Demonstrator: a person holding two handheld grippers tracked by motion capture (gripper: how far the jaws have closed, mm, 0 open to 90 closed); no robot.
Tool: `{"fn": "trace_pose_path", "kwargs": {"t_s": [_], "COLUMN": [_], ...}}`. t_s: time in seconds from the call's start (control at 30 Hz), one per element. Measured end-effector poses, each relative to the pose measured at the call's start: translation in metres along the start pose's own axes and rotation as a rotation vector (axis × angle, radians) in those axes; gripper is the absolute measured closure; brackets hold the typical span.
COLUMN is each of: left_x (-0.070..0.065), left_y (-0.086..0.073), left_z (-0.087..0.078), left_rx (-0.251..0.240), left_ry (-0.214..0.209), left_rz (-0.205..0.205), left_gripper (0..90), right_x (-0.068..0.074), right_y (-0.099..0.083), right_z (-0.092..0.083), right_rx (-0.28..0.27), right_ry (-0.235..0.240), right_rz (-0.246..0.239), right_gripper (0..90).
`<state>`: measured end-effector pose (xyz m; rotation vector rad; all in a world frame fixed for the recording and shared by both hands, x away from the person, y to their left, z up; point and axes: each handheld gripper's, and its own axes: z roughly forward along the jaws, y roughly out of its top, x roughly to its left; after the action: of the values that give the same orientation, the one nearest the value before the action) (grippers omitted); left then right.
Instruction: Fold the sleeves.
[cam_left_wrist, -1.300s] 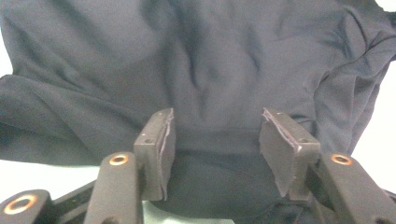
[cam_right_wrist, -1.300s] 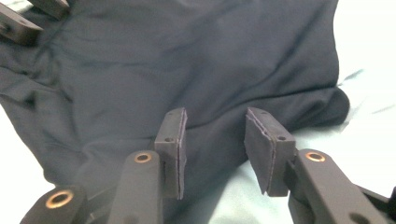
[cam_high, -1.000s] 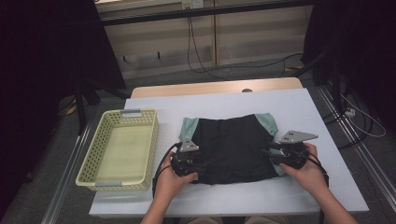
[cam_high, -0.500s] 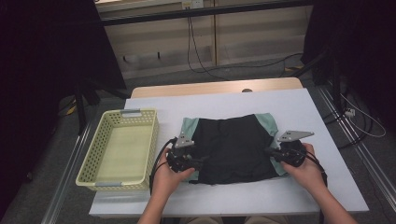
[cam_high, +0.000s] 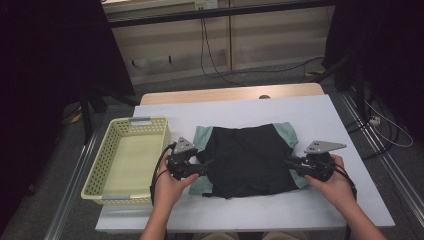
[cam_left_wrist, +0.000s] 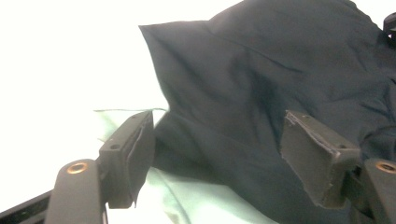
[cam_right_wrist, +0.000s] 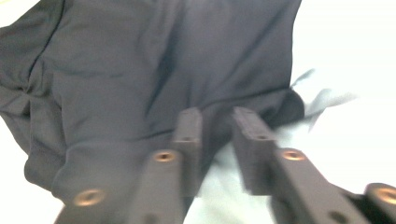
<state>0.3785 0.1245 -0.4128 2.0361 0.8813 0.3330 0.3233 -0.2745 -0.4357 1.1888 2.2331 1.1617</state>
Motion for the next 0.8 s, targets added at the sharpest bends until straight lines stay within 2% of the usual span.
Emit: {"fn": "trace_pose_path", "kwargs": {"t_s": [0.2, 0.27, 0.37, 0.63, 0.8], "left_x": [0.004, 0.005, 0.007, 0.008, 0.008], "left_y": [0.005, 0.006, 0.006, 0.01, 0.018], "left_z": [-0.005, -0.005, -0.005, -0.005, -0.005], "left_rx": [-0.004, -0.009, 0.008, 0.016, 0.018], "left_ry": [0.003, 0.006, 0.007, 0.011, 0.003], "left_rz": [-0.017, -0.025, -0.02, -0.036, -0.028], "left_gripper": [21.8, 21.2, 20.7, 18.5, 16.4], "right_x": [0.013, 0.018, 0.022, 0.031, 0.04], "right_y": [0.006, 0.008, 0.01, 0.015, 0.017], "right_z": [0.007, 0.01, 0.016, 0.027, 0.029], "right_rx": [-0.032, -0.039, -0.043, -0.029, -0.042], "right_ry": [0.027, 0.03, 0.041, 0.023, 0.056], "right_rz": [-0.04, -0.037, -0.031, -0.025, -0.013], "right_gripper": [42.9, 36.9, 32.8, 23.1, 20.1]}}
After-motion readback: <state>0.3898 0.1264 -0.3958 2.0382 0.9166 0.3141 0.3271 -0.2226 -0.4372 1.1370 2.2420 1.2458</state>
